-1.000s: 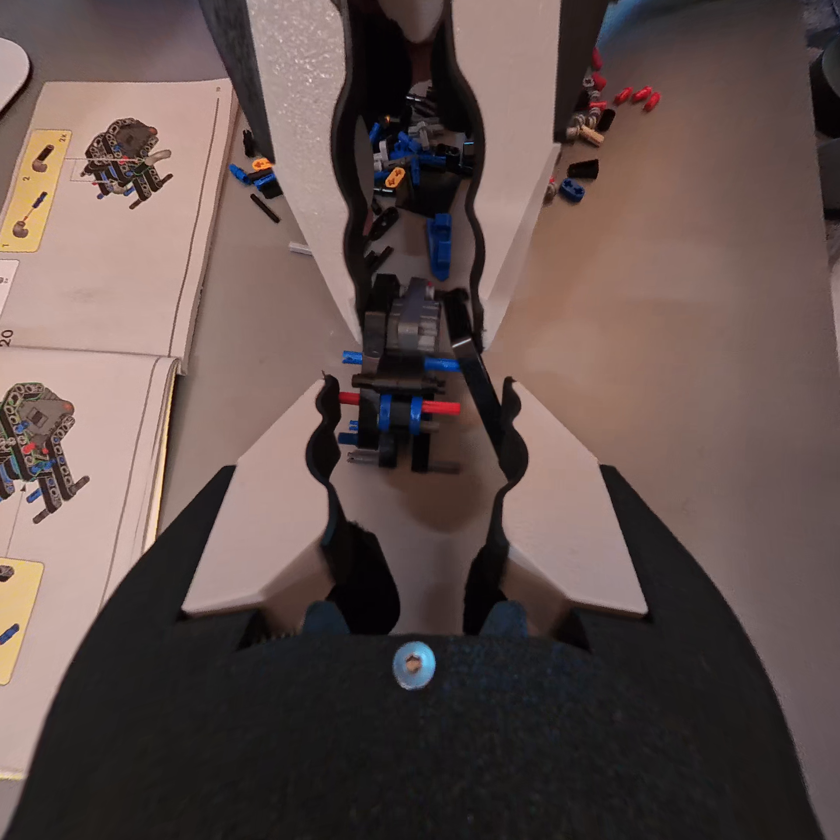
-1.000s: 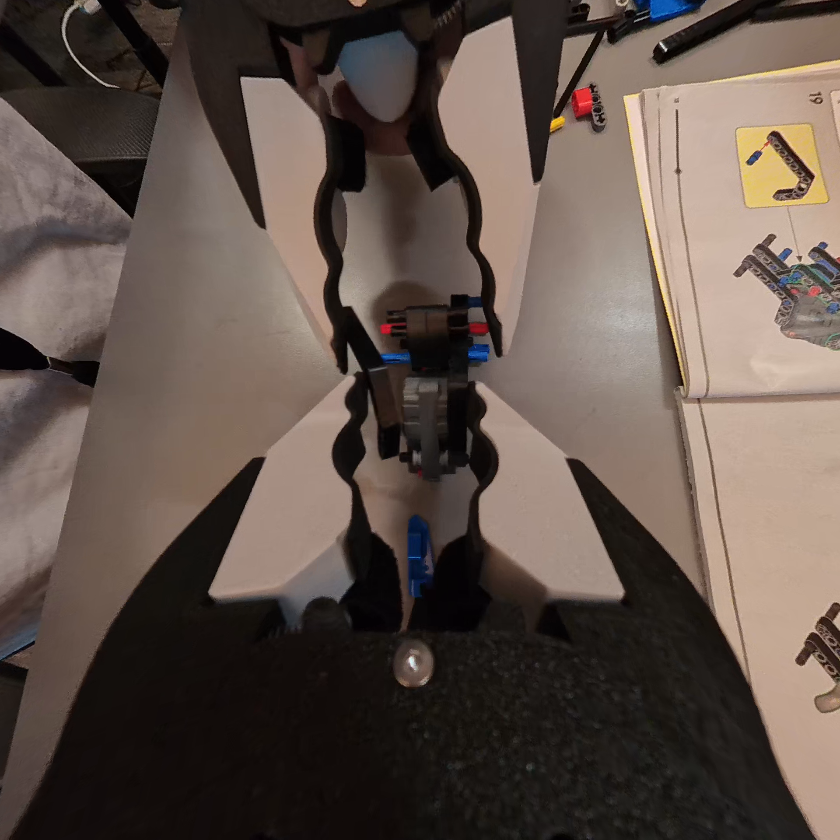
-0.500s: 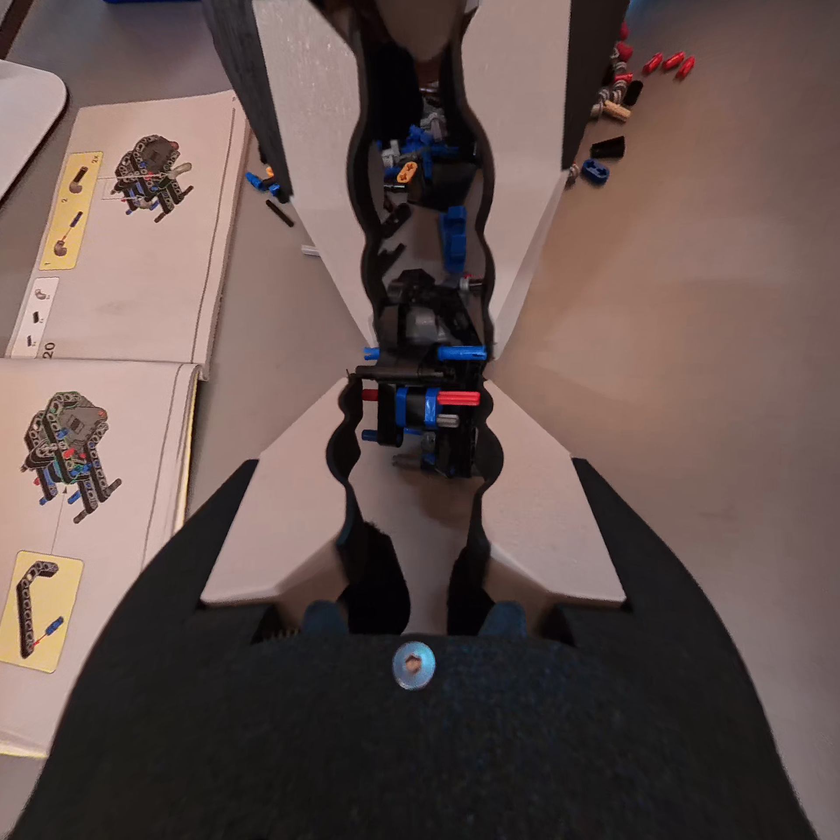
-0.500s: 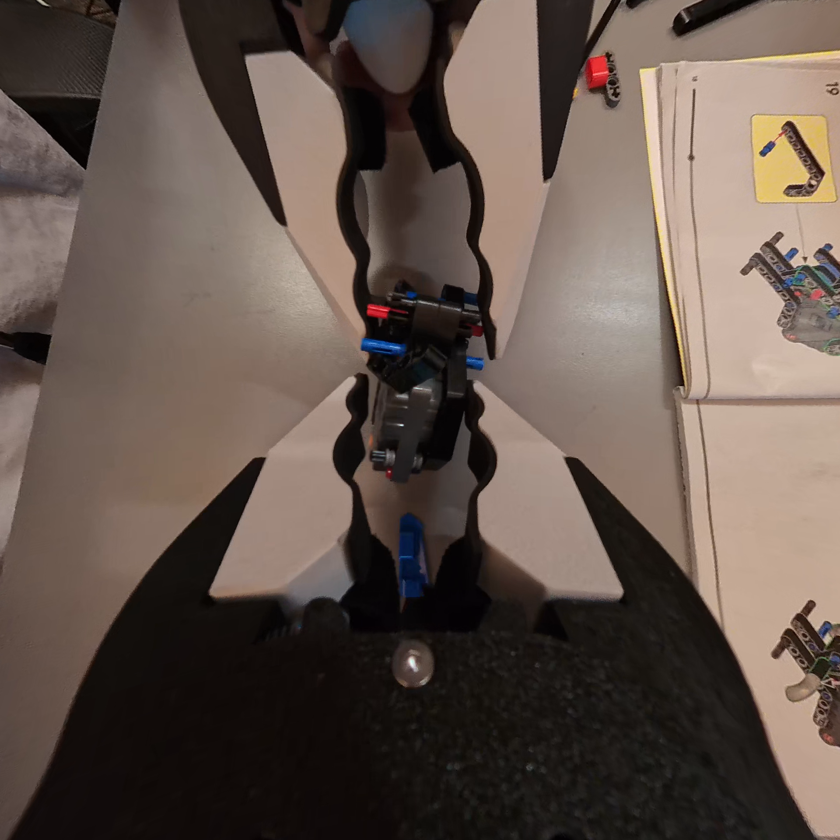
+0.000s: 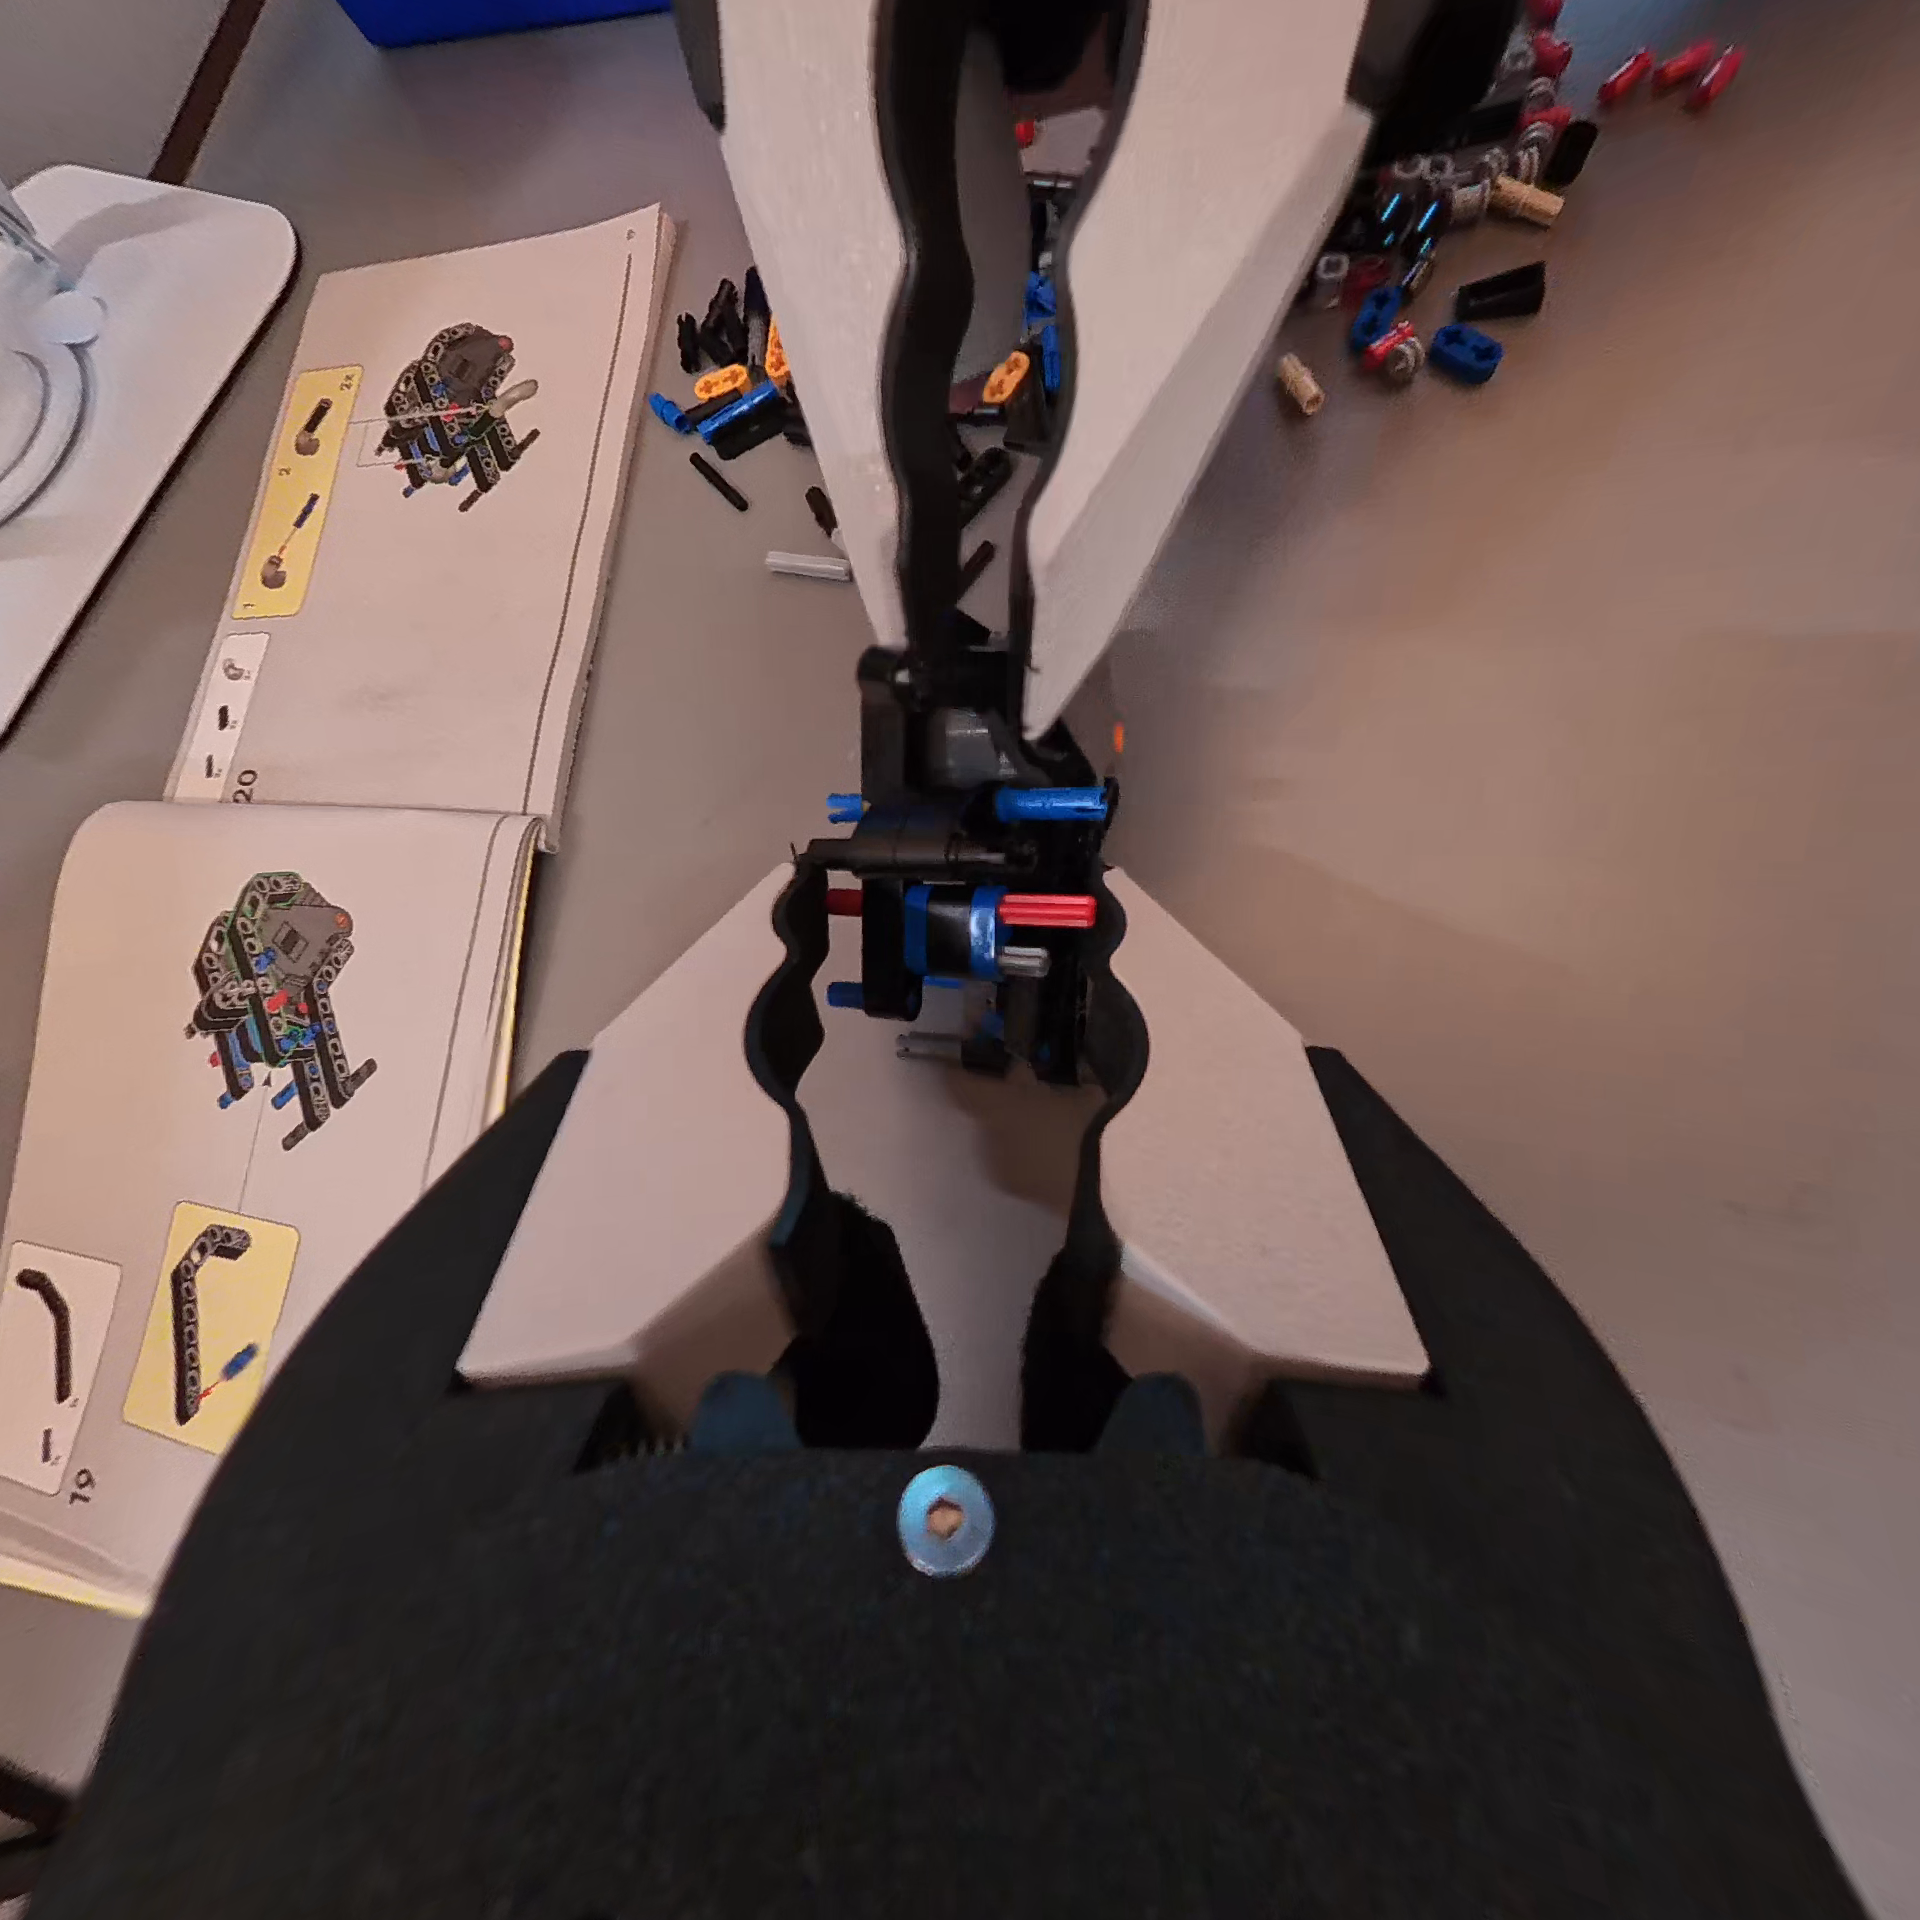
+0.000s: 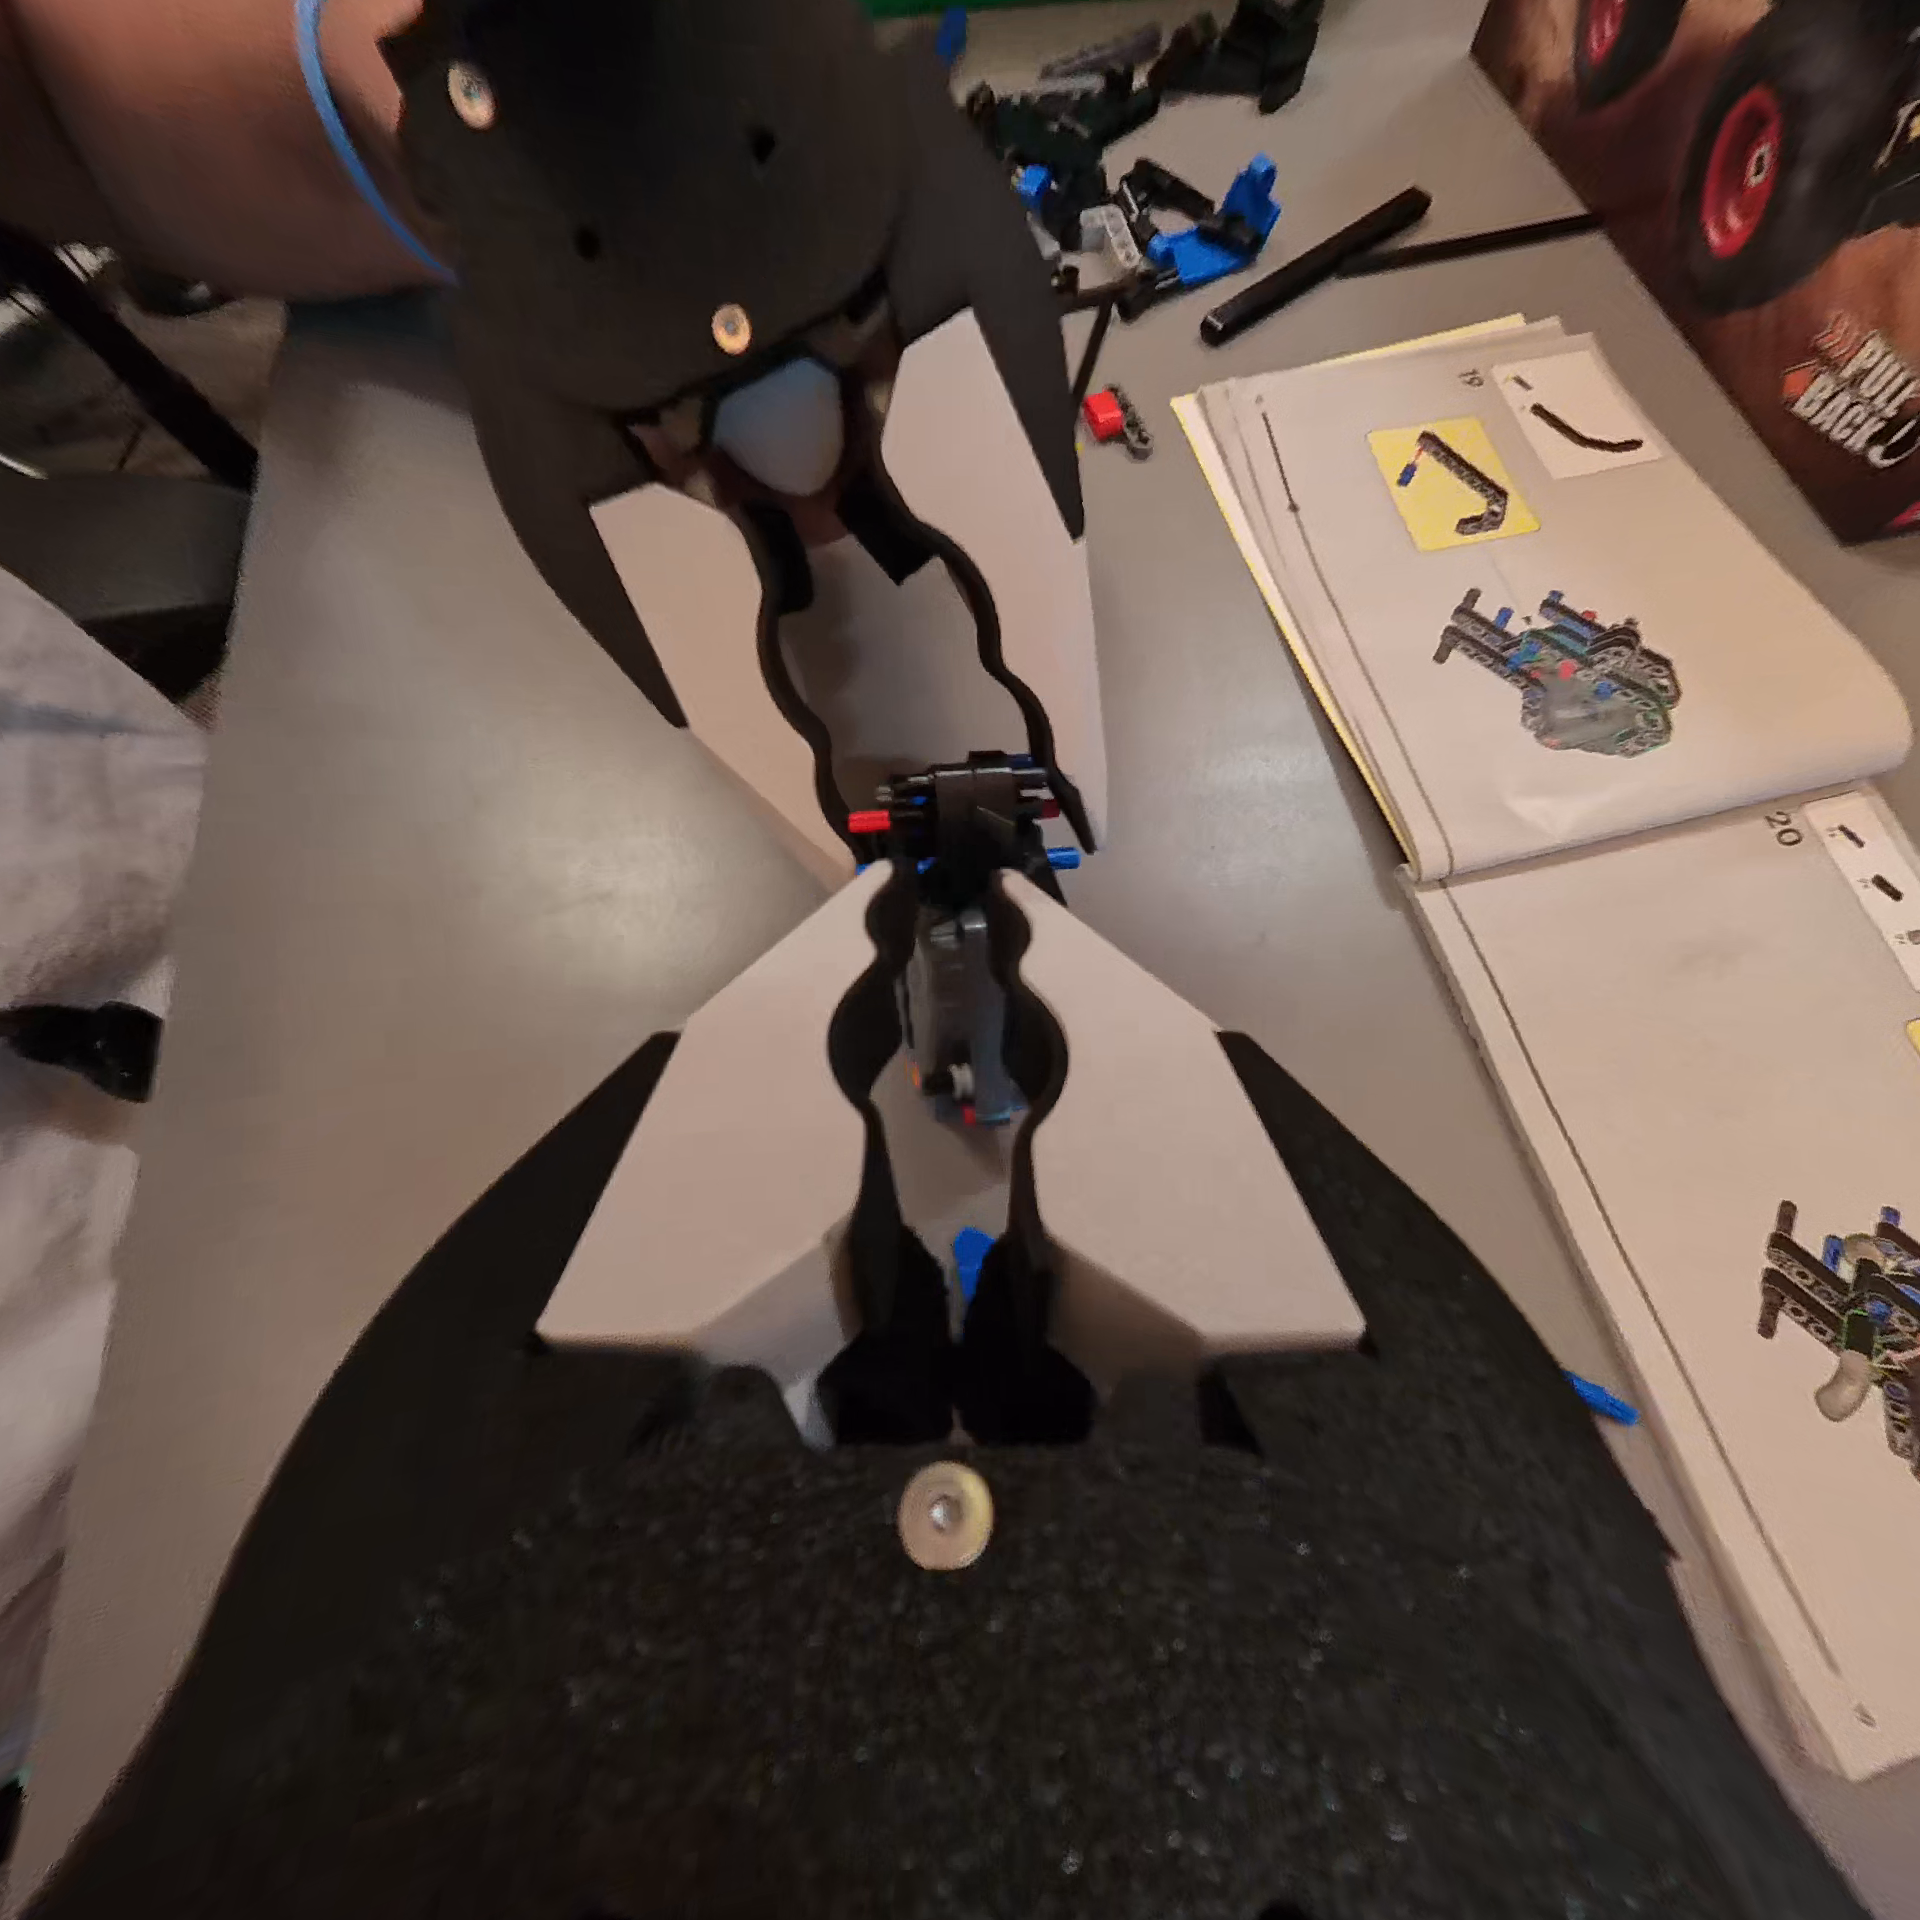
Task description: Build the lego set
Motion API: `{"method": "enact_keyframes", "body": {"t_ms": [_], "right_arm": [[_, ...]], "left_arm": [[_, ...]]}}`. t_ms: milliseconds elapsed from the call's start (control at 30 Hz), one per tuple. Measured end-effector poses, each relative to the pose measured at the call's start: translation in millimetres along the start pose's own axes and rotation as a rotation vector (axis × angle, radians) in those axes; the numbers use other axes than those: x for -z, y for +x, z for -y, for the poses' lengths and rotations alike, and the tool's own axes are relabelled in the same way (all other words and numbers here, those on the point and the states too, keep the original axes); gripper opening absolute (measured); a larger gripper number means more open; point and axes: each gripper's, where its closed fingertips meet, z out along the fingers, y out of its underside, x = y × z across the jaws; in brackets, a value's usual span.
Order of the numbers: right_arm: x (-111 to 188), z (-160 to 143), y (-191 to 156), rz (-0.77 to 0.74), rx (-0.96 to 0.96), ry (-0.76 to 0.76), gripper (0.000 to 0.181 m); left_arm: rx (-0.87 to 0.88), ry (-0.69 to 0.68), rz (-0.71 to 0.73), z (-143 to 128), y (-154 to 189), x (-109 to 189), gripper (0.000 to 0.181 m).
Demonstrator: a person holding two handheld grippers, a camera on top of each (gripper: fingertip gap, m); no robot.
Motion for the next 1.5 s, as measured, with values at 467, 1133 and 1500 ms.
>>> {"method": "enact_keyframes", "body": {"t_ms": [467,1133,1500], "right_arm": [[12,-31,-26,-0.120,-0.159,-0.041,0.007],[53,-4,-50,0.433,-1.171,0.540,0.013],[41,-1,-50,0.109,0.071,0.196,0.057]], "left_arm": [[-0.084,-0.035,-0.016,-14,13,2,0.072],[-1.049,0.220,0.611,55,45,49,0.008],[-0.077,0.239,-0.075,23,54,36,0.007]]}}
